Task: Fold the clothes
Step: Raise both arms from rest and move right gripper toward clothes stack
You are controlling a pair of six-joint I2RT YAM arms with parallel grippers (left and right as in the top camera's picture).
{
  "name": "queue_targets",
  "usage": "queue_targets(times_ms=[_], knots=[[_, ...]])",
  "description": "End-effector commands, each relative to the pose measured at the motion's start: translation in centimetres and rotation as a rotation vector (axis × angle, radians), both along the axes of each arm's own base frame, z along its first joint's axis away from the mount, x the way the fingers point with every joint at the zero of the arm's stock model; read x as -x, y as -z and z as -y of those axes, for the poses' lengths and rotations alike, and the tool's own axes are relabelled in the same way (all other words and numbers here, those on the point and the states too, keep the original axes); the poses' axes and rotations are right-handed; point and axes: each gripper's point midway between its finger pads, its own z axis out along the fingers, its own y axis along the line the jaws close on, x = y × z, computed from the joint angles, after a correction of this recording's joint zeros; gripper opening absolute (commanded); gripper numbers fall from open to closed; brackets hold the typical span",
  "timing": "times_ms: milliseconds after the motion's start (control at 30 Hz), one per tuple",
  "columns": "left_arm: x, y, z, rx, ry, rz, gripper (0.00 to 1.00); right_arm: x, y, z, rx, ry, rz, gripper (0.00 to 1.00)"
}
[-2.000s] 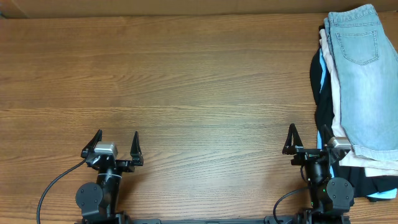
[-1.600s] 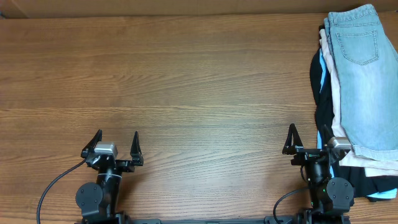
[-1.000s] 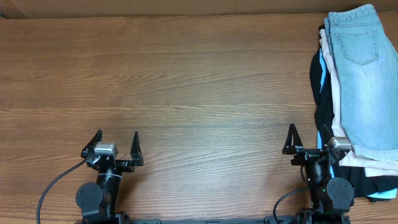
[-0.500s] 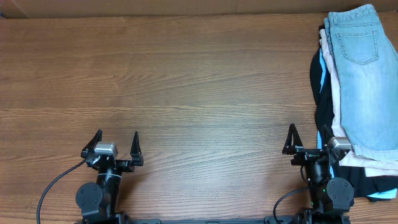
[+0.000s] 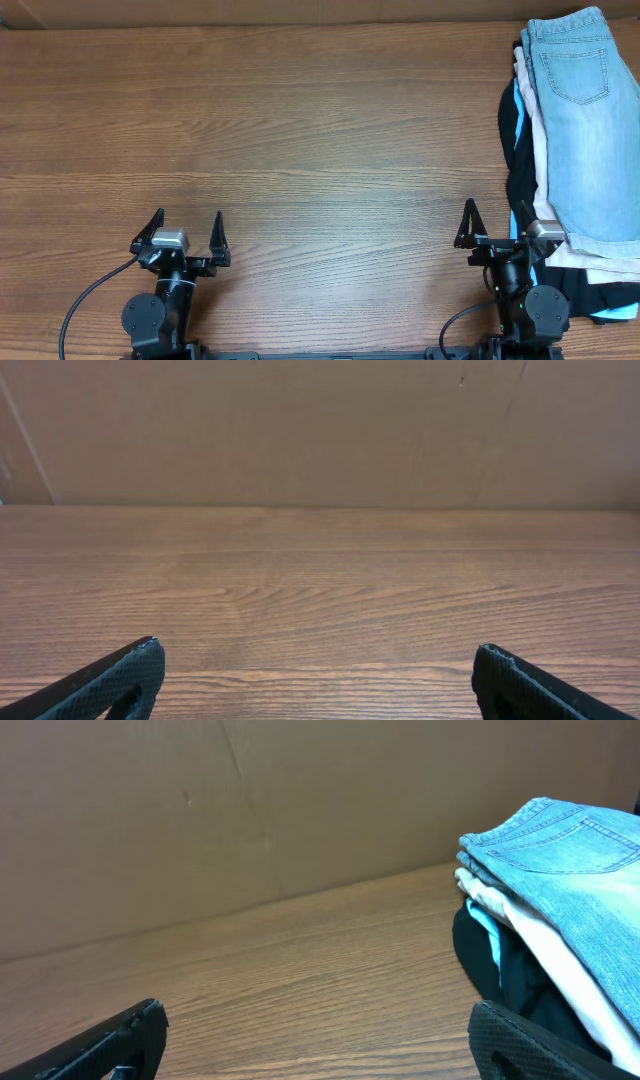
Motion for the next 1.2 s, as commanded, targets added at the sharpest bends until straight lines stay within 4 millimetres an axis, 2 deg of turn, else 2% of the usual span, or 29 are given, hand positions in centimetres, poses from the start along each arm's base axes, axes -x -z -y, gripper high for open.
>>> queue_targets(times_ms=[0, 900, 1167], knots=[[0.01, -0.07, 0.04, -0.025, -0.001, 0.009, 1.0, 0.01, 0.1, -0.17, -0.004, -0.008, 0.007, 1.0], [0.01, -0.07, 0.05, -0.024, 0.0, 0.009, 1.0, 0.01, 0.08, -0.18, -0.004, -0.008, 0.008, 1.0], [0.01, -0.11, 0.06, -0.025, 0.0, 0.011, 1.0, 0.01, -0.7, -0.15, -0.001, -0.006, 0.039, 1.0]])
